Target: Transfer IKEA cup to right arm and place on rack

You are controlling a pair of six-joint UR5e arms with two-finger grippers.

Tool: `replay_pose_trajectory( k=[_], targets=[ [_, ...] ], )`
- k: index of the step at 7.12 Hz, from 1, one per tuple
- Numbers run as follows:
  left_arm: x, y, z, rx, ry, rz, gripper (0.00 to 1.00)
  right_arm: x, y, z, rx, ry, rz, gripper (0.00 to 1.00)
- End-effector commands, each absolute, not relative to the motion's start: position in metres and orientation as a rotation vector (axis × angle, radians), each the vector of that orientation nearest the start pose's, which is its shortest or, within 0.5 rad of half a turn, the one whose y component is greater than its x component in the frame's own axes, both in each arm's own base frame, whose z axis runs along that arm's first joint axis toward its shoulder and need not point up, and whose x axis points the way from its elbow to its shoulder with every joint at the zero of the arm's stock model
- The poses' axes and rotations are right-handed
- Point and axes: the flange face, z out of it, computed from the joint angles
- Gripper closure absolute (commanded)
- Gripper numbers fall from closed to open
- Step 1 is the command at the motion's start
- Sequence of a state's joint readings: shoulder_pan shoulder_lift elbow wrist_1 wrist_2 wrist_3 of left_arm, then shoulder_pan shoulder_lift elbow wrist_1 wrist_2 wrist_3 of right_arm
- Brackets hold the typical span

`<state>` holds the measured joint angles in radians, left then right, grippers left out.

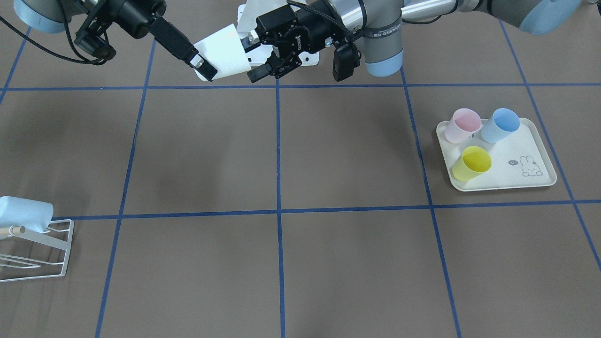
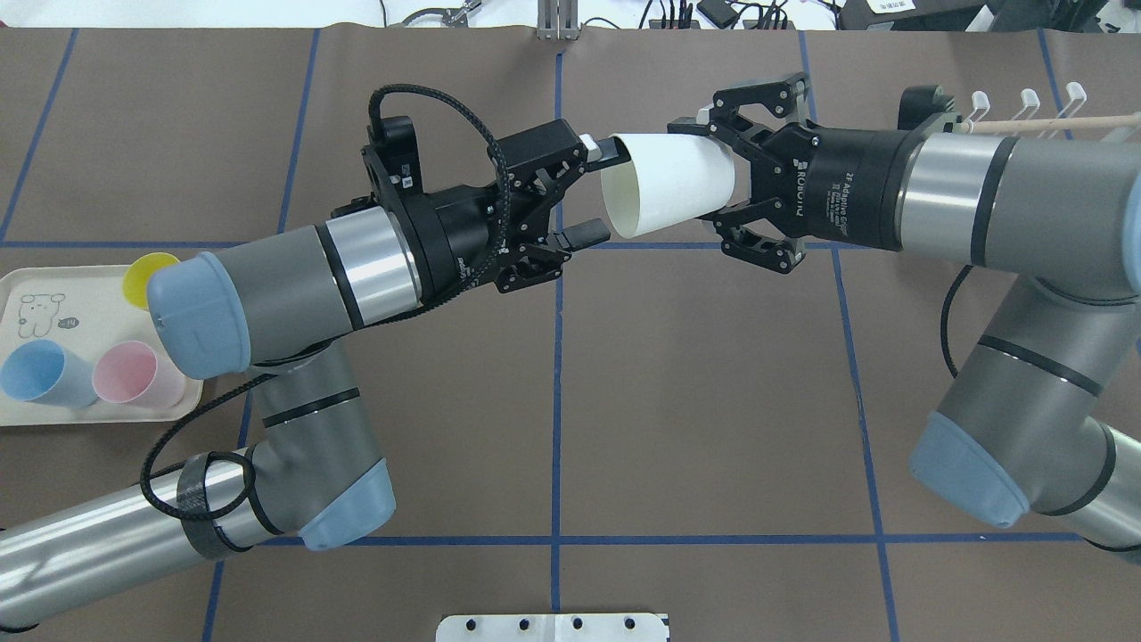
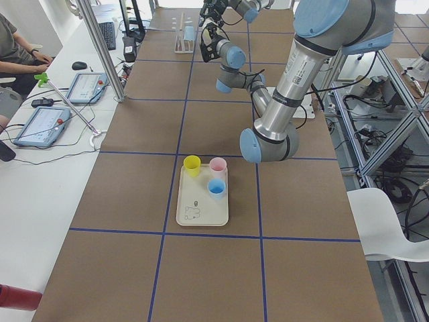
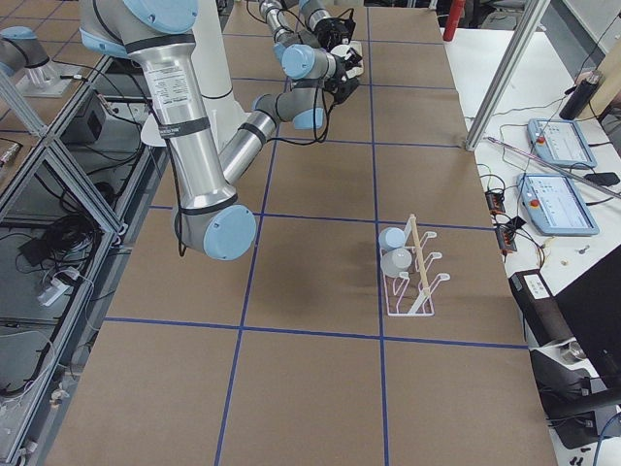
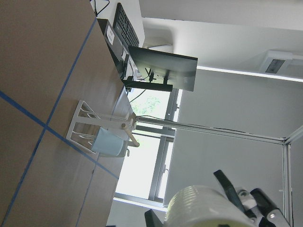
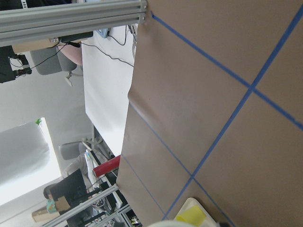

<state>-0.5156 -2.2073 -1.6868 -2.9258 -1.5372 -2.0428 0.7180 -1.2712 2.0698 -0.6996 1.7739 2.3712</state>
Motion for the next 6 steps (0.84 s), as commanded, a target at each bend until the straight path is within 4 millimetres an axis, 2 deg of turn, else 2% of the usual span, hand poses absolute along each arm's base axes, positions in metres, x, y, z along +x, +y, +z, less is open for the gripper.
replay_pose_trajectory(
  k=[1, 2, 3, 4, 5, 6],
  targets=[
    [0.418, -0.425, 0.104, 0.157, 2.087, -0.581, 0.01, -0.257, -0.42, 0.26, 0.072, -1.556, 0.865, 1.0],
    [0.416, -0.434, 0.106, 0.193, 2.036, -0.56, 0.01, -0.217, -0.428, 0.306, 0.24, -1.431, 0.825, 1.0],
    [0.416, -0.434, 0.106, 0.192, 2.028, -0.563, 0.01, -0.181, -0.435, 0.35, 0.38, -1.292, 0.779, 1.0],
    [0.418, -0.435, 0.107, 0.19, 2.018, -0.567, 0.01, -0.152, -0.44, 0.39, 0.51, -1.129, 0.708, 1.0],
    [0.419, -0.436, 0.108, 0.189, 2.004, -0.572, 0.01, -0.135, -0.446, 0.42, 0.642, -0.893, 0.624, 1.0],
    [0.419, -0.436, 0.108, 0.189, 2.004, -0.572, 0.01, -0.127, -0.459, 0.441, 0.741, -0.688, 0.593, 1.0]
  ],
)
